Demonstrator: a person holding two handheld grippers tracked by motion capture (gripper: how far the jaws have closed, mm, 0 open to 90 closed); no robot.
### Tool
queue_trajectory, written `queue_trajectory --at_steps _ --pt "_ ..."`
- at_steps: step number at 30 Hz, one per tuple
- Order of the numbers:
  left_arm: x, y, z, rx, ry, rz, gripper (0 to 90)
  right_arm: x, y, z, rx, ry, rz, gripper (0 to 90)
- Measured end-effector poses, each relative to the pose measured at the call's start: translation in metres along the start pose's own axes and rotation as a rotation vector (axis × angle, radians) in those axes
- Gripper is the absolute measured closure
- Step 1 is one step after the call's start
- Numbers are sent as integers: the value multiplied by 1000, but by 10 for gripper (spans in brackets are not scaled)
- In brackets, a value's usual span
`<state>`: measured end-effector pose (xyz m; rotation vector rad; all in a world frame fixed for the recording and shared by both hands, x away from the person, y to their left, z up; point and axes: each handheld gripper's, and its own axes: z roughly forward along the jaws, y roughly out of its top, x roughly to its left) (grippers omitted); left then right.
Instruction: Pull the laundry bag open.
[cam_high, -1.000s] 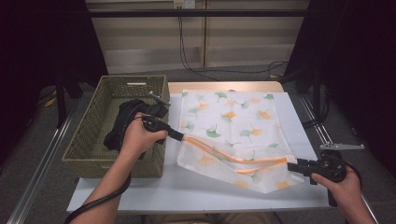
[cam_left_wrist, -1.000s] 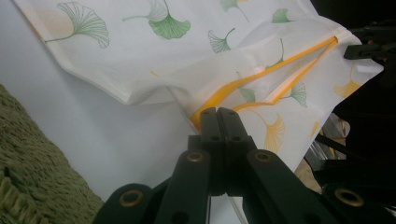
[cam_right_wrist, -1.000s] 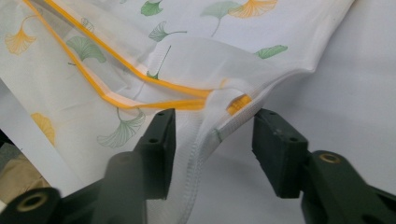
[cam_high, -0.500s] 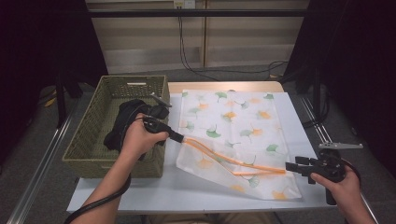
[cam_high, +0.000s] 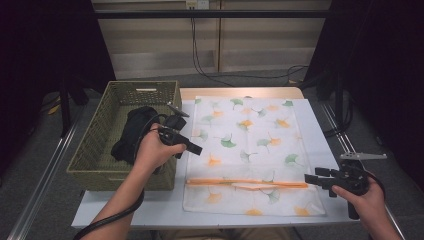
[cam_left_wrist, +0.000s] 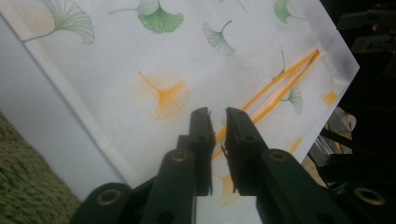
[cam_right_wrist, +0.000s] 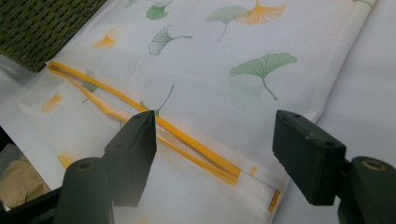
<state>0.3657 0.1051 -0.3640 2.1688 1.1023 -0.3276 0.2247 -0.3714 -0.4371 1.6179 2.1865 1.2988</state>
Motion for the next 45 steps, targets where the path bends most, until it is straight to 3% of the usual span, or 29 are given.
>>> queue_trajectory --at_steps 1,2,4,11,13,17,19,21,26,29,36,45 --pt "-1 0 1 -4 11 -2 722 0 0 0 -1 4 -4 303" --pt "1 1 0 15 -5 43 699 0 0 0 0 3 -5 300" --pt "0 1 -1 9 14 67 630 1 0 1 1 0 -5 292" --pt "-6 2 4 -49 45 111 439 2 1 4 -1 2 -26 284" --pt "-9 2 5 -61 44 97 398 3 2 4 3 13 -27 286" --pt "-12 2 7 -82 47 133 333 5 2 6 -4 13 -42 284" --pt "-14 1 10 -107 36 114 293 6 2 7 5 12 -40 277" --pt "-14 0 10 -111 31 121 255 7 3 9 5 21 -48 268" --pt "-14 -2 16 -147 33 120 207 11 5 14 19 25 -61 253" --pt "-14 -2 17 -142 22 131 183 15 8 18 28 31 -78 239" --pt "-13 -5 18 -163 41 141 128 22 11 23 40 37 -95 212" --pt "-11 -7 25 -143 45 140 56 27 15 29 55 46 -125 118"
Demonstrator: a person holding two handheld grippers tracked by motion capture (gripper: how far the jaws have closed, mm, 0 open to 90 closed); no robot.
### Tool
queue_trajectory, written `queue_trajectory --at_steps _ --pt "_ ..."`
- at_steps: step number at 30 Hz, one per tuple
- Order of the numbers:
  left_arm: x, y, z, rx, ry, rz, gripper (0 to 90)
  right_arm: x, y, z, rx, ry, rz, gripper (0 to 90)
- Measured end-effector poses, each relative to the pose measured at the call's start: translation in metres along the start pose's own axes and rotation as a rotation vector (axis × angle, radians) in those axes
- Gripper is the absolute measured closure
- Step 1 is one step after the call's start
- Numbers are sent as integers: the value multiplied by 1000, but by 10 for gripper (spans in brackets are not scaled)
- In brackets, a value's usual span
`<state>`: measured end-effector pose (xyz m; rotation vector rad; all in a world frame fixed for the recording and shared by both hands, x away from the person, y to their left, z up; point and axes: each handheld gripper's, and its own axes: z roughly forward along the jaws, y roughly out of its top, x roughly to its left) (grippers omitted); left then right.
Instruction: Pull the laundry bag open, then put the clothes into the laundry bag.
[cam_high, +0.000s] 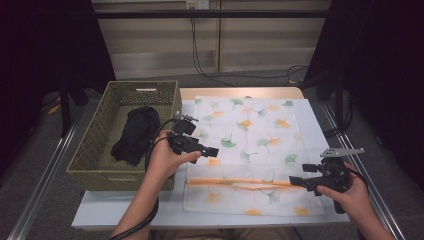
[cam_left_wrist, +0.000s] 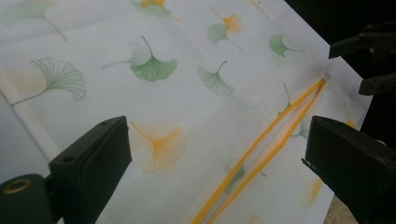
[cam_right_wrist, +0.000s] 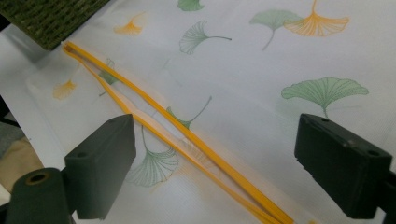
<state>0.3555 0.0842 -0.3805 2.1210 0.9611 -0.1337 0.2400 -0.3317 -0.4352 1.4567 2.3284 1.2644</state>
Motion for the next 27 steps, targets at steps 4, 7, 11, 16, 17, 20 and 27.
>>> queue_trajectory --at_steps 4,7,11,16,17,20,27 --pt "1 -2 0 1 -2 1 49 0 0 2 9 10 -16 111" --pt "0 -1 2 5 -5 2 44 1 1 2 9 9 -15 107" --pt "-2 -1 2 3 0 3 42 3 1 2 10 14 -26 100" --pt "-2 -2 2 7 -6 -1 40 6 3 4 10 24 -29 98" --pt "-1 -2 1 13 -6 4 40 6 4 5 14 27 -34 98" --pt "-2 -3 1 7 -9 -2 40 8 7 10 13 31 -41 100" --pt "-1 -3 0 2 -12 -8 42 17 14 21 23 49 -59 118"
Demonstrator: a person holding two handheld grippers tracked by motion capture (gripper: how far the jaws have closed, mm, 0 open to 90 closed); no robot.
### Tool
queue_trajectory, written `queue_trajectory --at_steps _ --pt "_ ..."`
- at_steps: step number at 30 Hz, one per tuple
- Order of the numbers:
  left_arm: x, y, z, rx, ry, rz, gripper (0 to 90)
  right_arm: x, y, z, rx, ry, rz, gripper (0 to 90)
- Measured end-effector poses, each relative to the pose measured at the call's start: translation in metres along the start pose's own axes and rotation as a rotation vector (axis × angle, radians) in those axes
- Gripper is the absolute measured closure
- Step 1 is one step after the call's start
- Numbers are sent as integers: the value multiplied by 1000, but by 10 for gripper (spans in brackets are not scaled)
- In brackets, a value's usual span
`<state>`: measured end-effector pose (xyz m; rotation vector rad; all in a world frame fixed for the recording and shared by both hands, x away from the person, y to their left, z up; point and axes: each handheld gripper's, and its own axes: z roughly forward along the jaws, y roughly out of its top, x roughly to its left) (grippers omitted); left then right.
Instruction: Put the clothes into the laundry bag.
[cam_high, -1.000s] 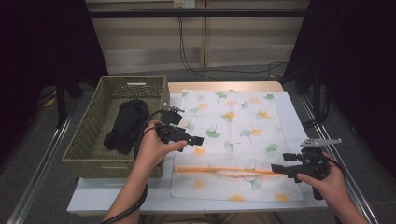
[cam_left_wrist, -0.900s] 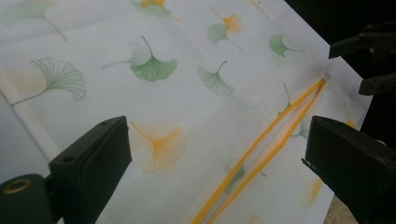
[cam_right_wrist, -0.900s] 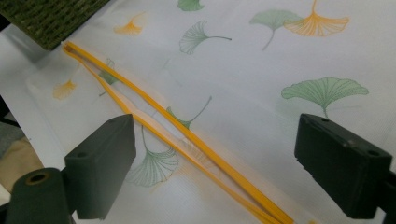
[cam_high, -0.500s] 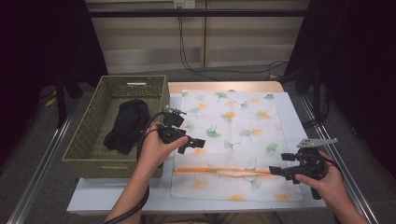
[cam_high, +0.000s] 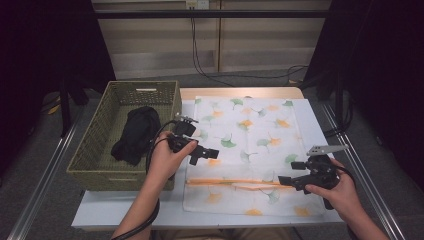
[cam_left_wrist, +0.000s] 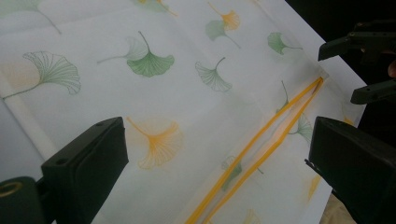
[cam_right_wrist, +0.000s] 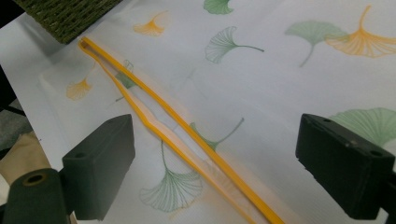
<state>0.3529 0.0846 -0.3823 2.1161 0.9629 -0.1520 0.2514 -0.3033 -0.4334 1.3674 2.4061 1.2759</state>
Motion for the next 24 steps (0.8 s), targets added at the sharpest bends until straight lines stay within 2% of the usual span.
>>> queue_trajectory --at_steps 3,7,11,20,24 --pt "-1 0 0 -4 -4 -7 42 3 3 6 6 8 -9 118" --pt "-1 0 1 7 -5 9 42 5 6 13 18 15 -18 121" --pt "-2 0 2 8 -7 2 43 9 9 20 31 12 -35 122" --pt "0 -1 3 23 -9 16 44 15 15 35 49 13 -63 144" --pt "0 -1 4 15 -13 8 44 17 18 43 64 19 -76 143"
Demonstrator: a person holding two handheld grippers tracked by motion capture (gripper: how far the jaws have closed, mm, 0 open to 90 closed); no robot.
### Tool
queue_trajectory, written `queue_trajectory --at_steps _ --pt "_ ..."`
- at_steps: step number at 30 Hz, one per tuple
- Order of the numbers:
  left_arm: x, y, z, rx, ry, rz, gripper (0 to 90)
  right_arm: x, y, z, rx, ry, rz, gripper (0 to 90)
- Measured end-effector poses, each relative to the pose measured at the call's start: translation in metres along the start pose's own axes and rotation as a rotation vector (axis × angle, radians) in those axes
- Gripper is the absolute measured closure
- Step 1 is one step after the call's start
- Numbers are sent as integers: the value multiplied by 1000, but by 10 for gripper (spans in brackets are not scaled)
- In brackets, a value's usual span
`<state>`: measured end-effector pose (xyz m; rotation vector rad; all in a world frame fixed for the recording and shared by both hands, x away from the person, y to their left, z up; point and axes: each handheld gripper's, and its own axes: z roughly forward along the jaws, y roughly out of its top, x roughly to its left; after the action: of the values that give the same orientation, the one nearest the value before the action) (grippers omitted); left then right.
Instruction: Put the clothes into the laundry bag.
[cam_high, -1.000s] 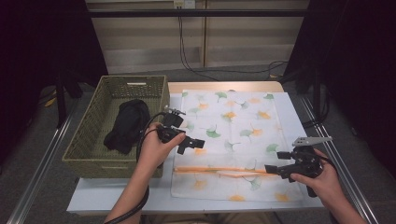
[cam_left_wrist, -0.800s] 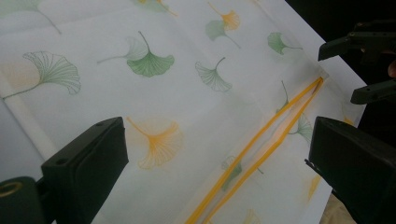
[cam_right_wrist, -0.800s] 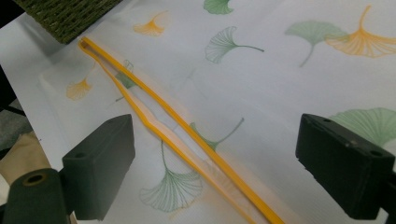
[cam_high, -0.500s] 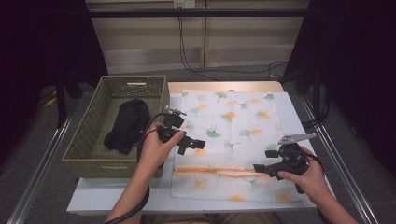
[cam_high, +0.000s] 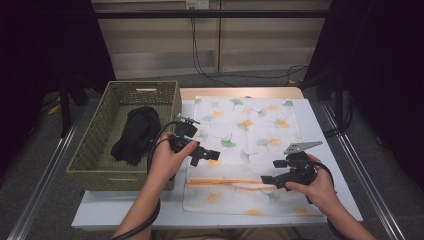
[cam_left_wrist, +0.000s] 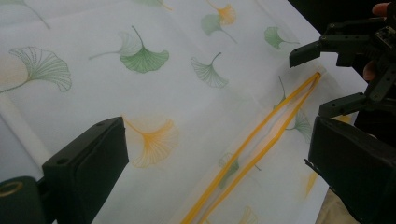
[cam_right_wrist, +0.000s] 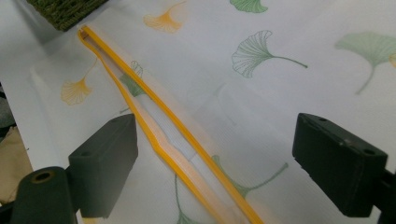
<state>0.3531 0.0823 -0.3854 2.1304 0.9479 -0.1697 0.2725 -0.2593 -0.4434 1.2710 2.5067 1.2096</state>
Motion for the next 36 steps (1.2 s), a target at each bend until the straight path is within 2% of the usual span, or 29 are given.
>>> queue_trajectory --at_steps 6,12,14,18,20,22,24,31,33,35,36 --pt "-1 -1 1 3 -3 -6 44 2 5 12 16 -6 -30 144" --pt "-1 0 1 9 1 6 45 3 6 22 27 -8 -41 144" --pt "-1 -1 1 7 0 -3 46 2 5 25 38 -18 -53 149" --pt "-1 -1 2 11 -3 2 47 2 5 30 30 -13 -66 142" --pt "-1 -1 3 16 -5 1 46 2 5 32 35 -30 -81 143" --pt "-1 -2 4 12 -9 -12 47 2 5 36 37 -22 -83 140" --pt "0 -1 3 24 -5 2 47 2 5 39 40 -19 -96 139" --pt "-1 -1 1 13 -15 -1 47 3 3 51 55 -38 -122 141" --pt "-1 -1 1 16 -13 -4 47 3 2 53 54 -28 -143 140" --pt "-1 -1 1 13 -10 -4 47 4 1 55 52 -48 -146 144" --pt "-1 -1 1 13 -10 -1 47 4 1 56 51 -40 -149 143"
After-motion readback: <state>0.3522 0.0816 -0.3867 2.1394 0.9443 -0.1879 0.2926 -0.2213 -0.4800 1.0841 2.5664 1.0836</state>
